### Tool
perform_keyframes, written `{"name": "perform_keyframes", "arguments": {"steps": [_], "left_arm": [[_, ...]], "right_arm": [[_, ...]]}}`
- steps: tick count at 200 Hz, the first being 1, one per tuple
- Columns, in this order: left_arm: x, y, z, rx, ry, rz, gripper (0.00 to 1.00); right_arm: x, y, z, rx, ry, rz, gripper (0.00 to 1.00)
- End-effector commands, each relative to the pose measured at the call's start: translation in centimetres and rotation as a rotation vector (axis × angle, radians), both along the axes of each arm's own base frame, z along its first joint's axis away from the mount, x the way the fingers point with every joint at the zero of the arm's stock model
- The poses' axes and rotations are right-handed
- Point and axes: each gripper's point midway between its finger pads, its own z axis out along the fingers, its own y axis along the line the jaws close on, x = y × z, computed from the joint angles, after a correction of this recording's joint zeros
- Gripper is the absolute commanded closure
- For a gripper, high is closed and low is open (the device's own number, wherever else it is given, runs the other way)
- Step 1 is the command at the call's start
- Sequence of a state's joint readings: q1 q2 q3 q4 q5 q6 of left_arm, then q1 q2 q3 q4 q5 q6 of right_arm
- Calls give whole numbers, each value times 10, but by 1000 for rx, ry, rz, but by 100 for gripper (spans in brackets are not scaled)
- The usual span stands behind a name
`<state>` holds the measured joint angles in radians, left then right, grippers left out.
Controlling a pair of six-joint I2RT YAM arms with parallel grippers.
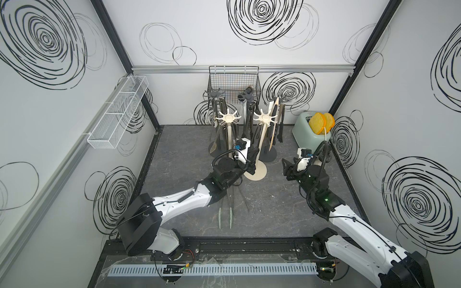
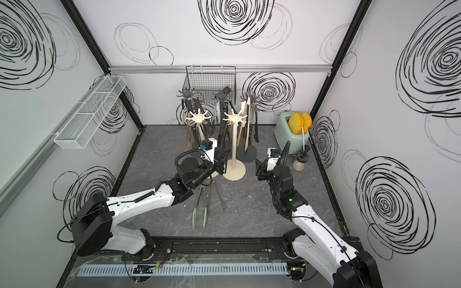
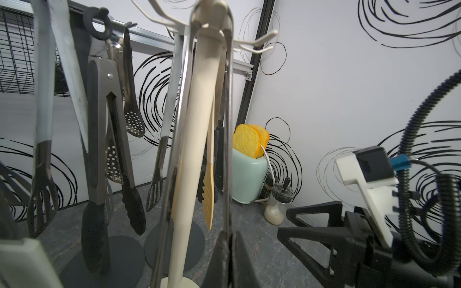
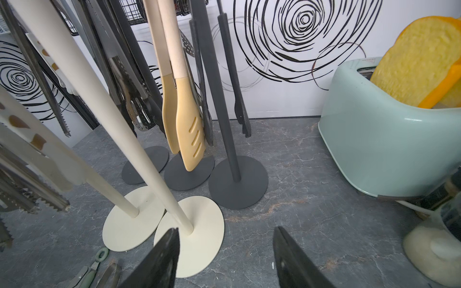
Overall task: Hang food tongs on kitchen utensil racks
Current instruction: Hang the food tongs on the rack.
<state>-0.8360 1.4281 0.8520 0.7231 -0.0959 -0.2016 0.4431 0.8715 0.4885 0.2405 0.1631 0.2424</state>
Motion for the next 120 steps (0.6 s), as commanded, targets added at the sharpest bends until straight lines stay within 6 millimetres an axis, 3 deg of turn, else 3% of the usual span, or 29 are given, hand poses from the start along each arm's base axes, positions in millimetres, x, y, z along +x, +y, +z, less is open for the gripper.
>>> {"name": "perform_keyframes", "arguments": {"steps": [1,64,120], "left_arm": [[-3,-4,-6,19,-30,0,100],[2,-12,-22,62,-7,-8,81],[2,-14,-19,66,-9,-13,78]], "right_arm": [[0,0,4,12,-18,2,38],[-1,0,3,13,-16,3,38],[0,-1,5,11,-18,1,38]]}}
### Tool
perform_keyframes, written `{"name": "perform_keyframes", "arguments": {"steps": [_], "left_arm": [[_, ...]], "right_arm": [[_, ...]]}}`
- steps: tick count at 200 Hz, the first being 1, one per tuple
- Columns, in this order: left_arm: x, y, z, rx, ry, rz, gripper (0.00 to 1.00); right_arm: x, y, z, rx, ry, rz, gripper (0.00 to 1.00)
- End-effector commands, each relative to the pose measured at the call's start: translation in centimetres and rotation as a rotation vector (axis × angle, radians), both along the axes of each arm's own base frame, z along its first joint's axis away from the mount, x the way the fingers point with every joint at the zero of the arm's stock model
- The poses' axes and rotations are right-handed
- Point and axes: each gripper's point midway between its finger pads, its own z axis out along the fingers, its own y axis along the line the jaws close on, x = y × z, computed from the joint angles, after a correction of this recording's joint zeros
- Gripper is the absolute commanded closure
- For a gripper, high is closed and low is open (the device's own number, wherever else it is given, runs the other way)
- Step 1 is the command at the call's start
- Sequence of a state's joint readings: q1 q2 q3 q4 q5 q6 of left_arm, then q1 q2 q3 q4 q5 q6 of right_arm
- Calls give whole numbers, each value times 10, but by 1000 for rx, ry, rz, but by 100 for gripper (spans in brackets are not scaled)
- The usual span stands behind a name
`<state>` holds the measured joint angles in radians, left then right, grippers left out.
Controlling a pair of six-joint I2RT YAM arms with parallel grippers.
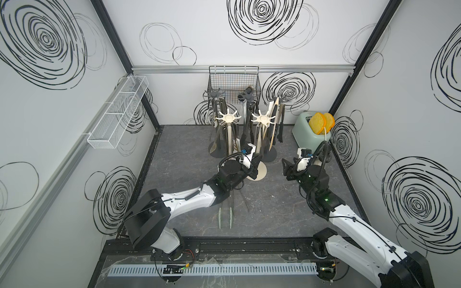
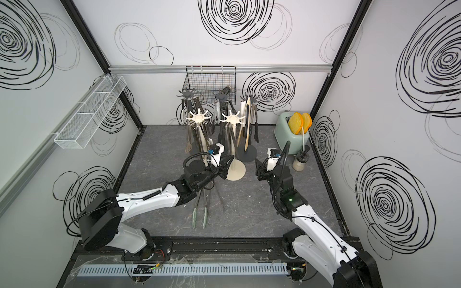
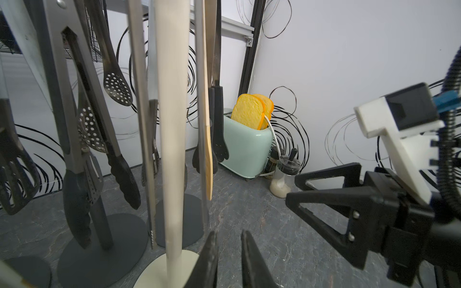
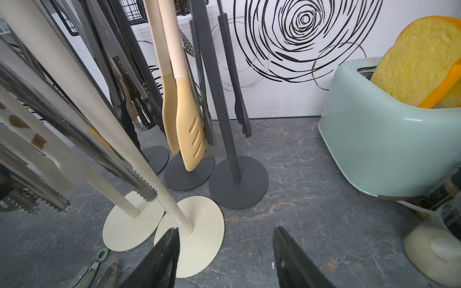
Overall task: Hang food tongs on kitchen utensil racks
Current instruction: Hang the food tongs on the rack.
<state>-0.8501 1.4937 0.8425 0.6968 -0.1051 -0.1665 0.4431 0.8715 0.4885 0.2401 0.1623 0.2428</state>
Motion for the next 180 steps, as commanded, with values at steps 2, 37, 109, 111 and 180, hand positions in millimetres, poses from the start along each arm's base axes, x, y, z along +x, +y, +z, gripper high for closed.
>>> {"name": "perform_keyframes", "arguments": {"steps": [2,37,109,111,180], "left_arm": [[-1,-3,22,-38,-53,-10,78],[-4,1,25,-45,-51,-10,77],[-20,16,29,-63,-39,-15,76],[-21,17,28,-62,-36,-15,76],[-56,55,14,-64,83,-8,72]], "right_arm": [[0,-1,4,10,-18,0,38],[-1,0,3,10,-10,7,38],[-25,14,-16,10,126,110,38],[-26,15,-18,9,135,114,38],[-76,85,-74,-113,424,281,36]]}}
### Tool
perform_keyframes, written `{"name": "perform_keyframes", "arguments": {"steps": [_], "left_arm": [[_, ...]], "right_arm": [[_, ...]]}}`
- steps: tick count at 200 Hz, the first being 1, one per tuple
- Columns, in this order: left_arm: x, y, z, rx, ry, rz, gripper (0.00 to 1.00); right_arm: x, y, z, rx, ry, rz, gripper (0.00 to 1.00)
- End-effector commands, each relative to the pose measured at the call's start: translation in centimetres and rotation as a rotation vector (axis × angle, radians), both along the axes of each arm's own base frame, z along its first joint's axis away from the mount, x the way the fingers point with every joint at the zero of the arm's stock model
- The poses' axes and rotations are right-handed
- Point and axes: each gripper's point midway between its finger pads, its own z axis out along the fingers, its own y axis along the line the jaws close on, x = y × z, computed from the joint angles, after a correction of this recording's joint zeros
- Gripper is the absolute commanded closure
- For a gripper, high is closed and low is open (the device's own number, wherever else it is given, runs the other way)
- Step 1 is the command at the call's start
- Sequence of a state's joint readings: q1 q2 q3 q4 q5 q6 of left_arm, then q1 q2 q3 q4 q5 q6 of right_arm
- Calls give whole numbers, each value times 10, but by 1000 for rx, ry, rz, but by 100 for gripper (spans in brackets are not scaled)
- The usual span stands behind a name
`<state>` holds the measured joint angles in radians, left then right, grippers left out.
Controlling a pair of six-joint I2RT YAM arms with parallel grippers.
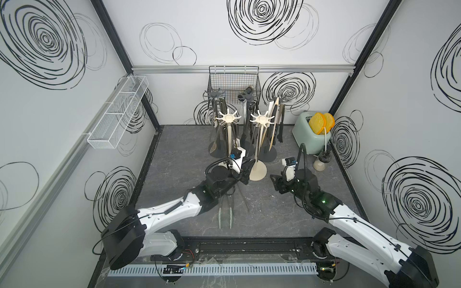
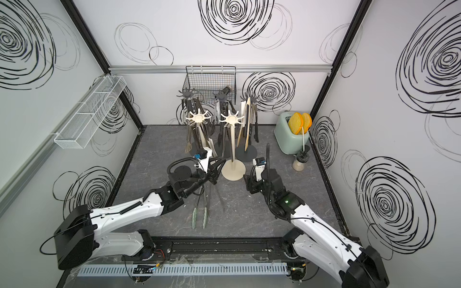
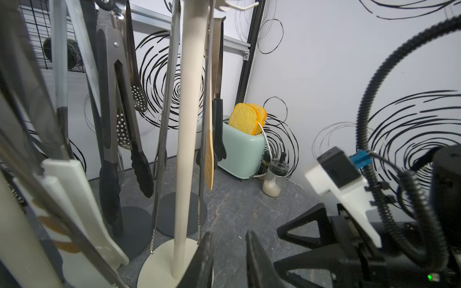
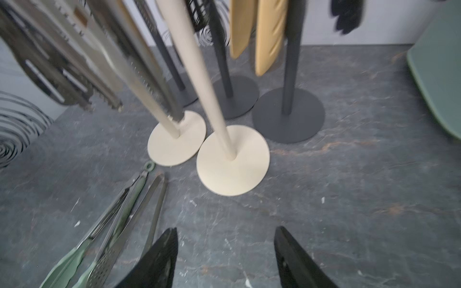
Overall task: Hang food tongs on kitchen utensil racks
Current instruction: Hang the food tongs on the rack, then pick up the food tongs from the center of the board.
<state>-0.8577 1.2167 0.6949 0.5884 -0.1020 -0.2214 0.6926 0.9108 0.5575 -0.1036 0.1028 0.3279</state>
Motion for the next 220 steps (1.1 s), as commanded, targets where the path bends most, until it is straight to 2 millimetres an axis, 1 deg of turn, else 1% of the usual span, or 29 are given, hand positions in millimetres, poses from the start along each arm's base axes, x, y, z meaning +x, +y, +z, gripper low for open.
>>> {"name": "perform_keyframes", "arguments": {"steps": [1,27,28,29,30,31,48,65,103,127,144,179,192,220], "left_arm": [[-14,13,-7,-7,62,1,72],[-26,39,-23,10,132,46,70],[-26,40,-25,15,139,50,70],[-27,42,-23,8,136,52,69],[-27,42,-26,14,143,54,69],[-28,44,-24,10,140,57,69],[-32,62,-38,32,192,99,69],[-36,78,-52,51,237,133,68],[-42,103,-69,50,297,183,68],[-43,113,-77,39,336,210,68],[-44,117,-81,49,348,217,68],[-46,121,-85,46,355,217,68],[-46,122,-86,39,356,215,67],[-46,121,-89,37,362,209,68]], "right_arm": [[-17,16,-17,-51,112,16,36],[-35,48,-39,-112,183,79,35],[-36,49,-39,-113,185,83,35],[-37,51,-40,-113,187,86,35],[-37,52,-41,-116,190,87,35],[-38,53,-42,-118,194,89,35],[-45,71,-57,-141,247,112,35],[-51,86,-70,-171,298,126,35],[-54,111,-102,-287,389,129,36],[-52,120,-122,-349,424,123,37],[-49,125,-131,-378,435,121,40],[-46,132,-151,-430,458,126,48],[-45,133,-157,-443,464,126,51],[-46,133,-164,-462,474,126,59]]}}
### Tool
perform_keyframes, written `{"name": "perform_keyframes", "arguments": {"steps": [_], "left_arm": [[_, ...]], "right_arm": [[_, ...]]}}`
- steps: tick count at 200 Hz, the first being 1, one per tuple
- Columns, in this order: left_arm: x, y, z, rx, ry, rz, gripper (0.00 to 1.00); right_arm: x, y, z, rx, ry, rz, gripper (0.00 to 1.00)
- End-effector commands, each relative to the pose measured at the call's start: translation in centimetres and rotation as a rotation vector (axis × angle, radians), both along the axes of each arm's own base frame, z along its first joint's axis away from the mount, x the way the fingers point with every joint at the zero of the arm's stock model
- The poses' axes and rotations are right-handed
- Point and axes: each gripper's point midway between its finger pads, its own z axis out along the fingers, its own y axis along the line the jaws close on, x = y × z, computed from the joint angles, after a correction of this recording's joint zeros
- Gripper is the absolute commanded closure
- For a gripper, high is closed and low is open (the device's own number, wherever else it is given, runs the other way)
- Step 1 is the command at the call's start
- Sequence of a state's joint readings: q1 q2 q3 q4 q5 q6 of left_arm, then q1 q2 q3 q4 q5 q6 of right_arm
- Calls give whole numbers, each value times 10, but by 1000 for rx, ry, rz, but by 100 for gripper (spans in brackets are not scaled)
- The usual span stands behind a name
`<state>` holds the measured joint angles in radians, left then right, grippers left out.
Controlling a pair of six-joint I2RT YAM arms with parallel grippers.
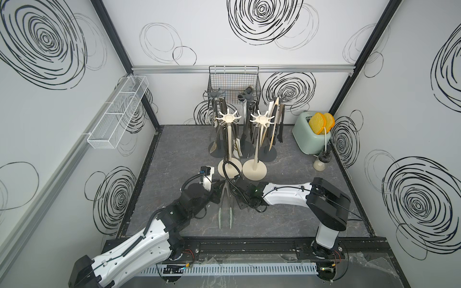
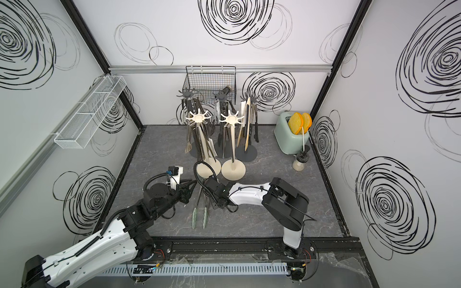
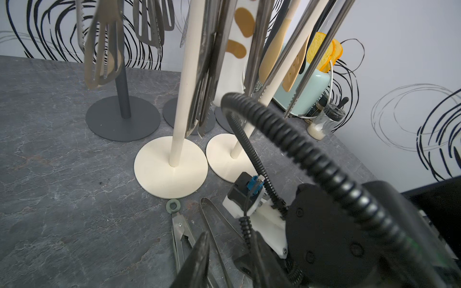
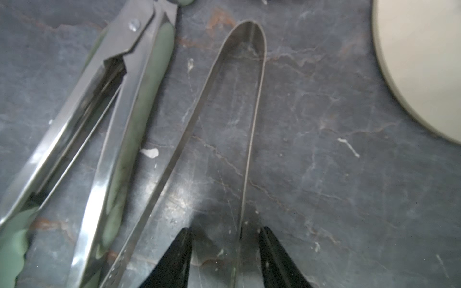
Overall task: Hang food tongs on kitchen utensil racks
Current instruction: Pick up the food tongs from the center of the board.
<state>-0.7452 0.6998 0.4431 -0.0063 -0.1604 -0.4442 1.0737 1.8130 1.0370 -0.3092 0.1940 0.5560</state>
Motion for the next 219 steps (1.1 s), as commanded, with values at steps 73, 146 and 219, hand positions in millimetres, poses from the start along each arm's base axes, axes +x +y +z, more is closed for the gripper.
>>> {"name": "perform_keyframes", "arguments": {"steps": [73,146,219], "left_arm": [[2,0,-1,-40,5,1,68],[-1,1,-1,-50,11,0,68],[-2,-1,3,-69,11,-9,68]], "right_arm": [[-8,-14,-18,-86,35,-2,84],[-14,-26,-15,-106,31,-9,100],[-14,-75,19,-125,-68,-130,100]]}}
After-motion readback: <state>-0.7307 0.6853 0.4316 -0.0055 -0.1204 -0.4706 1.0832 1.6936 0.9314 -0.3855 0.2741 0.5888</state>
